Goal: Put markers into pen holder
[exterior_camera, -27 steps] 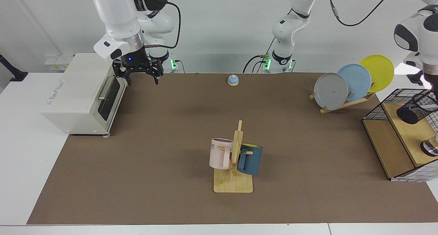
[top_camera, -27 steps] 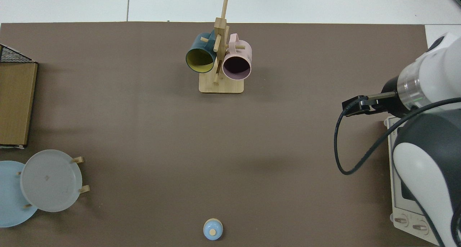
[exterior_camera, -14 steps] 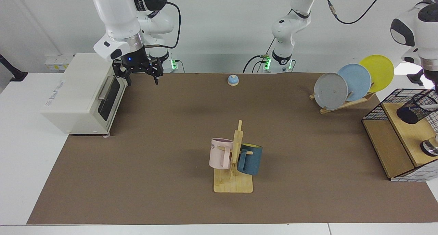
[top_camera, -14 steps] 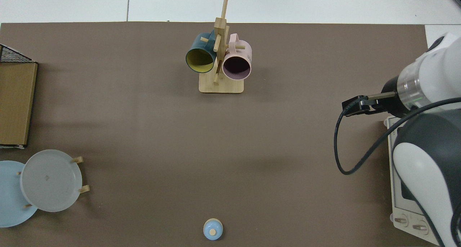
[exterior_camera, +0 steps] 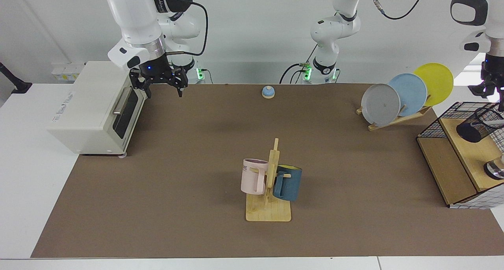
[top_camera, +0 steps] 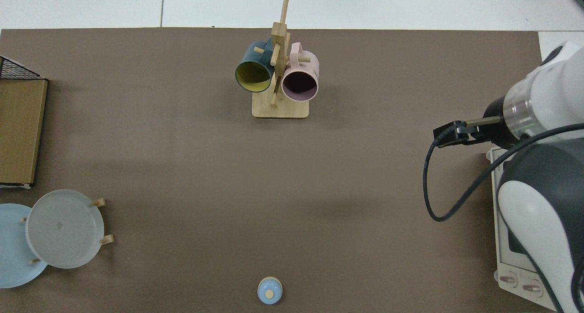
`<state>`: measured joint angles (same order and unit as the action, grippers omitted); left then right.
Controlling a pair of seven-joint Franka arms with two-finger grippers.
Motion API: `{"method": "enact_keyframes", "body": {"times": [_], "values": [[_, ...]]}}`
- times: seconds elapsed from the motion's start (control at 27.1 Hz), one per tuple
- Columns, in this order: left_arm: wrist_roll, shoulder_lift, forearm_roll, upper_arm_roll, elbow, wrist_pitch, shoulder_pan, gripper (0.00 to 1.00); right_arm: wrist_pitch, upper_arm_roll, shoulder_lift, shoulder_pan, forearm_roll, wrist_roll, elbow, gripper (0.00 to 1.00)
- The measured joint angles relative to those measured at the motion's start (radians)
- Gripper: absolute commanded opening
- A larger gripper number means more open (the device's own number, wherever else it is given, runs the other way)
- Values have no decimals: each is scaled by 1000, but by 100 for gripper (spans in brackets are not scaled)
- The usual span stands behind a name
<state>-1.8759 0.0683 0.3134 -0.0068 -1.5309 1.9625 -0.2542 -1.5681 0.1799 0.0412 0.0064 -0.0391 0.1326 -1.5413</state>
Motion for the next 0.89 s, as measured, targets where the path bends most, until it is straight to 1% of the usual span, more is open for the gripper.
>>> {"method": "enact_keyframes", "body": {"times": [0.18, 0.33, 0.52, 0.7, 0.89], "values": [[234, -12, -19, 19, 0, -89, 87, 100, 0, 0, 0, 0, 0, 0, 0, 100], [481, -27, -37, 19, 0, -175, 168, 100, 0, 0, 0, 0, 0, 0, 0, 100], [762, -51, -96, 30, 1, -269, 245, 100, 0, 0, 0, 0, 0, 0, 0, 100], [983, -74, -176, 28, 1, -349, 285, 100, 0, 0, 0, 0, 0, 0, 0, 100], [1204, -84, -305, 27, 1, -394, 303, 100, 0, 0, 0, 0, 0, 0, 0, 100]]}}
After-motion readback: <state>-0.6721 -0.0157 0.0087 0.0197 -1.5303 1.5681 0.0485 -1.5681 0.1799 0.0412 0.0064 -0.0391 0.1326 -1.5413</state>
